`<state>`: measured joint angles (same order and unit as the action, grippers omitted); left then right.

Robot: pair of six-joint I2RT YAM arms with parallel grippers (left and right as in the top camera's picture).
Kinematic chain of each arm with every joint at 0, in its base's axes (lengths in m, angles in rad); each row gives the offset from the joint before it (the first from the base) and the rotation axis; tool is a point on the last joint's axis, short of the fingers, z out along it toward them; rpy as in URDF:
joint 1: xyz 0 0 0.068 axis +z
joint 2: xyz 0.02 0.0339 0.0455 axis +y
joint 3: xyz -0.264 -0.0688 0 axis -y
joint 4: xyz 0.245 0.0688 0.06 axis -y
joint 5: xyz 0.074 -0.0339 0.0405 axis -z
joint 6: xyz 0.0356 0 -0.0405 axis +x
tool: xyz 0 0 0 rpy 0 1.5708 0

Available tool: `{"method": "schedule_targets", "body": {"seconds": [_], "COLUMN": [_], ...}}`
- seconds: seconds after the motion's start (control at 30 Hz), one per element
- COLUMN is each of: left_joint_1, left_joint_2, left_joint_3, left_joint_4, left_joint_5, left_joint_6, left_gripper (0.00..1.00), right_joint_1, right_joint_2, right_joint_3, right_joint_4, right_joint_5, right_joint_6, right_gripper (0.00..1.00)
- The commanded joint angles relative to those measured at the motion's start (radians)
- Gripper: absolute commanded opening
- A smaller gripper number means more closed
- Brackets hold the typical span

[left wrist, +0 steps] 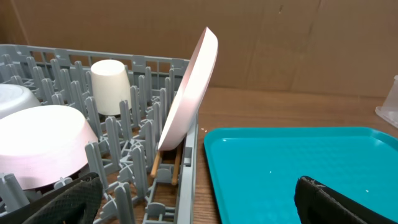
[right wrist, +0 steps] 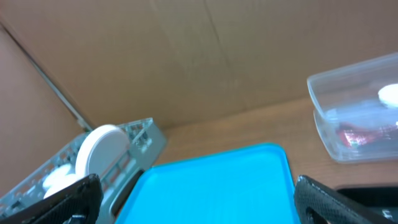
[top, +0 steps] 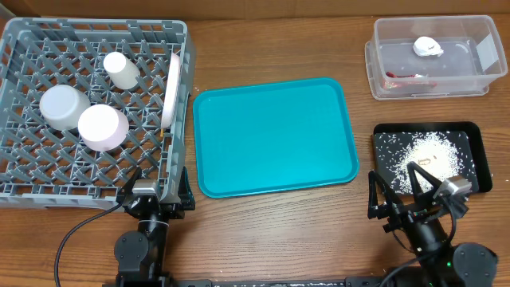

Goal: Sort waste into correct bins and load items into the dishwasher

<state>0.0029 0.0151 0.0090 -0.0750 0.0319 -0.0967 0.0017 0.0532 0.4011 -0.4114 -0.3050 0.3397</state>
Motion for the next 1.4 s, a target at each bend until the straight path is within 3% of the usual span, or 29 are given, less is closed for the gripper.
{"method": "schedule_targets", "body": {"seconds": [0.0,0.23,0.47,0.87,1.37], "left_joint_1": [0.008,0.008,0.008,0.008,0.008], "left_joint_2": [-0.011,-0.011,-0.011,-0.011,-0.011], "left_joint_3": [-0.004,-0.004,-0.004,-0.004,-0.004], "left_joint_4": [-0.002,-0.002,-0.002,-0.002,-0.002], "left_joint_5": [-0.006,-0.006,-0.006,-0.006,-0.006], "left_joint_6": [0.015,0.015,0.015,0.015,0.015], "left_gripper": [1.00,1.00,1.00,1.00,1.00], "right_joint_1": [0.005,0.005,0.005,0.005,0.005], "right_joint_2": [-0.043,-0.051,-0.051,-0.051,-0.051], "right_joint_3": [-0.085,-0.273,-0.396,-0.393,-0.393], "right_joint_4": [0.093,0.336,0.468,0.327,0.327], "right_joint_5": [0.027,0.079,0.207,0.278,0.296], "right_joint_6": [0.003,-0.007,-0.008,-0.238,-0.247], "right_gripper": [1.00,1.00,1.00,1.00,1.00]}}
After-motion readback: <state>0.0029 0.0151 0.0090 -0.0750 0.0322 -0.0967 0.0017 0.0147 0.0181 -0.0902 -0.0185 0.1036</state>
